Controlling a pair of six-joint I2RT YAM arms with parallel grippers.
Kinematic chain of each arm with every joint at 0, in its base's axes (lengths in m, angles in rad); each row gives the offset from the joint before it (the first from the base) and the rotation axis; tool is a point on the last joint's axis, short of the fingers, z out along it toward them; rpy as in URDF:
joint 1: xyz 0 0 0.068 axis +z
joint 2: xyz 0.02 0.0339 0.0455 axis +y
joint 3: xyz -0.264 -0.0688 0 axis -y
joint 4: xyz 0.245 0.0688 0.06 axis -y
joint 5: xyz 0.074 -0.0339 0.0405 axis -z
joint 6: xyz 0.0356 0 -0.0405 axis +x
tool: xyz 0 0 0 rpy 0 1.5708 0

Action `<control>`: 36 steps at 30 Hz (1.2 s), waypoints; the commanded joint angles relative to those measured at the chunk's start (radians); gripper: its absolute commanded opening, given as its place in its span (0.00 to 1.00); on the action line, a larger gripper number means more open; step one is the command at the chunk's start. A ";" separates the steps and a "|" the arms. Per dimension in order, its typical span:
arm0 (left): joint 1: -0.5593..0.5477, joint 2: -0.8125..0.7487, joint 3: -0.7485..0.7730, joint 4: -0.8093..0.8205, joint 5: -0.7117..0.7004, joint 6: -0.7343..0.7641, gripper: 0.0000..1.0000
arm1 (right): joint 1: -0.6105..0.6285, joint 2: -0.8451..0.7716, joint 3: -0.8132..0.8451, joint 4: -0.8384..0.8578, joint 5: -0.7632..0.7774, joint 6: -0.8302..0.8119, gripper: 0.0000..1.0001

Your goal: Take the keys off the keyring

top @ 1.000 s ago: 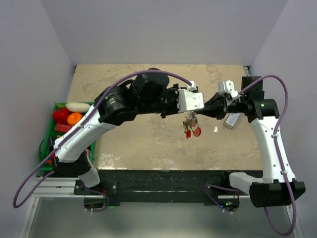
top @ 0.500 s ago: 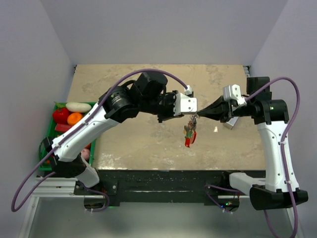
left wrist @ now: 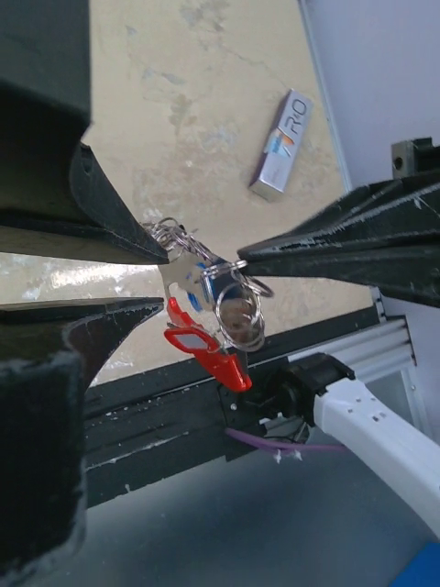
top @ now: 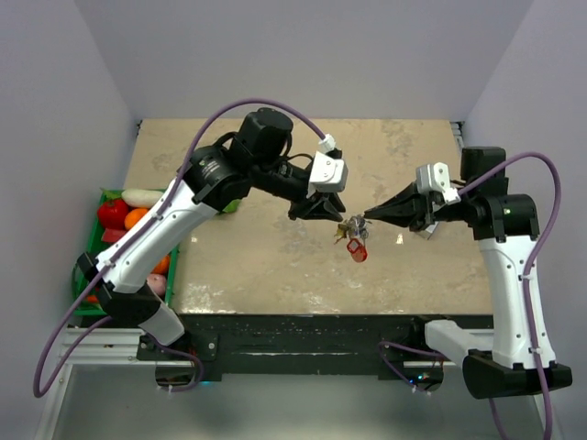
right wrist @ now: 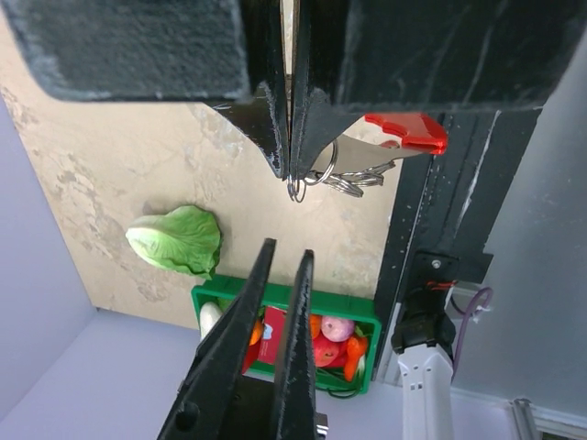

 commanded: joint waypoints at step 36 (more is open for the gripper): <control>-0.002 0.085 0.054 0.078 0.128 -0.114 0.00 | -0.001 -0.036 -0.005 0.049 -0.153 0.020 0.00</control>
